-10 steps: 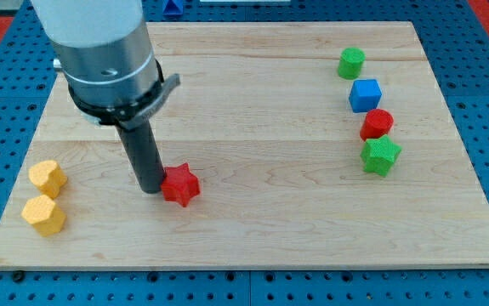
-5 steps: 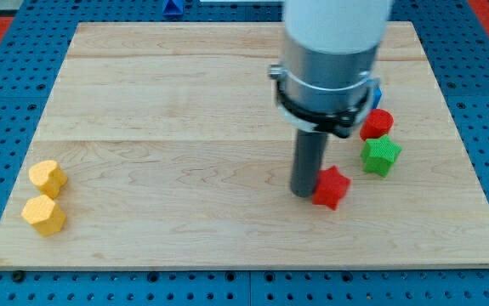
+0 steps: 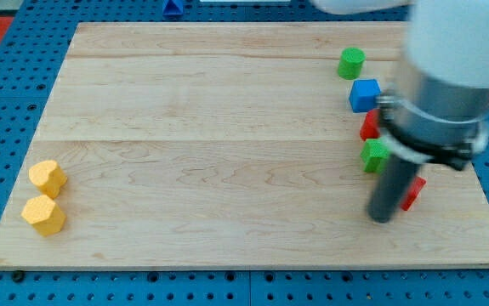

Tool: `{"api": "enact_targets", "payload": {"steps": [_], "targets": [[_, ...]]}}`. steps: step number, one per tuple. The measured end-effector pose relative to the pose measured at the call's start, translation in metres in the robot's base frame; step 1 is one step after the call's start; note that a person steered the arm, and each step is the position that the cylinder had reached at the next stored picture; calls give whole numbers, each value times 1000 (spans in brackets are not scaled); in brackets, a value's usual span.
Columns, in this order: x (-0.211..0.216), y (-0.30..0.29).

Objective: Place red star below green star

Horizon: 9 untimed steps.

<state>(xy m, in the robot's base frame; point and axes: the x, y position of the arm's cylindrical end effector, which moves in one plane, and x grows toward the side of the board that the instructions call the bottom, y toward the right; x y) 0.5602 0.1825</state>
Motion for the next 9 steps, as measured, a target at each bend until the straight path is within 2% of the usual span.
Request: {"api": "enact_targets", "payload": {"steps": [1, 3, 6, 8, 9], "targets": [[0, 53], [-14, 87], [-17, 23], [-9, 26], [37, -10]]}}
